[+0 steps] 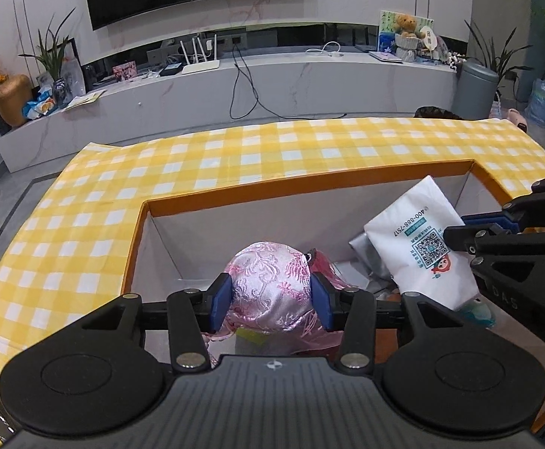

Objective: Organize soft objects
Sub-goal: 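Open both grippers to drop the pouch and card into the box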

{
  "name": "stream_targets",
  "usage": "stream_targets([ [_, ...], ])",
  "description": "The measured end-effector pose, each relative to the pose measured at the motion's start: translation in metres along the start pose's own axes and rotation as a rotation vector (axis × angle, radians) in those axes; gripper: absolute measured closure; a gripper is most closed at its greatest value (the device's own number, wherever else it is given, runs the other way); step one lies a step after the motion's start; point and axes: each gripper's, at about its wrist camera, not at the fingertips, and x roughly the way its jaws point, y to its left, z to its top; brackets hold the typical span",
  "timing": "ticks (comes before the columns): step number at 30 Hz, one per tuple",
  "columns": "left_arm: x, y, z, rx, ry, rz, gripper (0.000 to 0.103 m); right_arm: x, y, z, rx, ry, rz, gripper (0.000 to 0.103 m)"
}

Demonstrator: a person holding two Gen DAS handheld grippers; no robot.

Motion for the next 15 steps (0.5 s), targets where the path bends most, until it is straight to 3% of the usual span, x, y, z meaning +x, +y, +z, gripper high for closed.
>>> stream_targets([
  [4, -0.004, 0.000, 0.001, -0.004, -0.014, 0.003, 0.037, 0.002, 0.001, 0.000, -0.016, -0.006, -0.015, 0.093],
  [7, -0.010, -0.002, 0.004, -0.002, -0.037, 0.014, 0.033, -0.001, 0.000, -0.001, -0.021, -0.016, -0.011, 0.077],
  [9, -0.015, -0.002, 0.007, -0.004, -0.057, 0.017, 0.028, -0.005, -0.001, -0.001, -0.022, -0.030, 0.000, 0.074],
  [15, -0.040, -0.006, 0.014, -0.022, -0.127, 0.017, 0.024, -0.033, -0.003, -0.002, -0.039, -0.092, 0.022, 0.064],
])
